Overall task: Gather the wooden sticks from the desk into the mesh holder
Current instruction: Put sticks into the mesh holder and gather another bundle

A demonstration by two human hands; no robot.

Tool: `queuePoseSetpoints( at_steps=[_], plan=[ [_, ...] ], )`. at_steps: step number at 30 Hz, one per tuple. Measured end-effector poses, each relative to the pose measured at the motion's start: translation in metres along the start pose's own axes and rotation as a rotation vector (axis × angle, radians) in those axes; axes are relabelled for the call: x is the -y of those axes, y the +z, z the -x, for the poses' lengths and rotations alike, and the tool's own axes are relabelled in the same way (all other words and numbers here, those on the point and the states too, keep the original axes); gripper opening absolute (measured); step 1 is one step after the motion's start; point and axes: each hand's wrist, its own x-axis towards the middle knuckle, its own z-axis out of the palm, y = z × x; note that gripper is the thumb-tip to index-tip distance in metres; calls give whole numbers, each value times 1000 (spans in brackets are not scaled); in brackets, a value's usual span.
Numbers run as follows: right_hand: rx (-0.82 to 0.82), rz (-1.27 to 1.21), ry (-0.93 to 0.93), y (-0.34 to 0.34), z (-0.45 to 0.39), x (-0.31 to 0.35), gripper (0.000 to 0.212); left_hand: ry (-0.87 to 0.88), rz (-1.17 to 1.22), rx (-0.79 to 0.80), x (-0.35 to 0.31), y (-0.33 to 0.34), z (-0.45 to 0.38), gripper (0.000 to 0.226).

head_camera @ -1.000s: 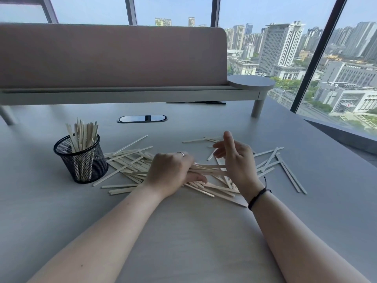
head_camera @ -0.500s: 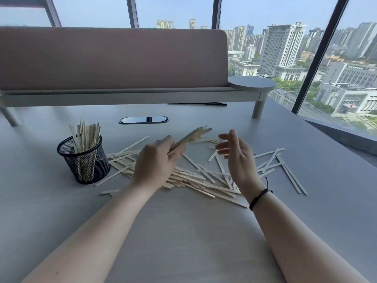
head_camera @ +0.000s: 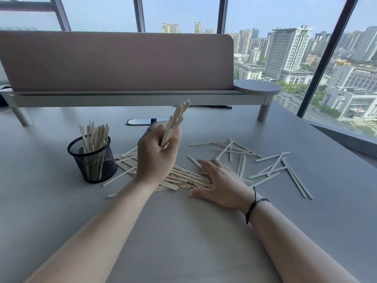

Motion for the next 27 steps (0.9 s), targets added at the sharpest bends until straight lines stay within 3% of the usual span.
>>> queuePoseSetpoints(
  at_steps=[2, 6, 12, 16, 18, 22, 27],
  plan=[
    [-23, -20, 26, 3, -2, -2, 101, -36, 80, 24, 0, 1, 0, 52],
    [-41, -3, 44, 6, -3, -3, 95, -59, 145, 61, -7, 0, 0, 32],
    [-49, 107, 111, 2, -1, 5, 83, -171, 141, -73, -4, 0, -10, 28],
    [-59, 90, 102, 3, -2, 6, 69, -336, 378, -116, -6, 0, -14, 26],
    [-74, 70, 94, 4, -3, 6, 61, -383, 451, -127, -11, 0, -14, 8],
    [-87, 72, 89, 3, -5, 6, 51, -476, 557, -95, -16, 3, -8, 25],
    [-95, 75, 84, 4, -5, 5, 53, -449, 463, 16, -4, -2, 12, 33]
  ],
)
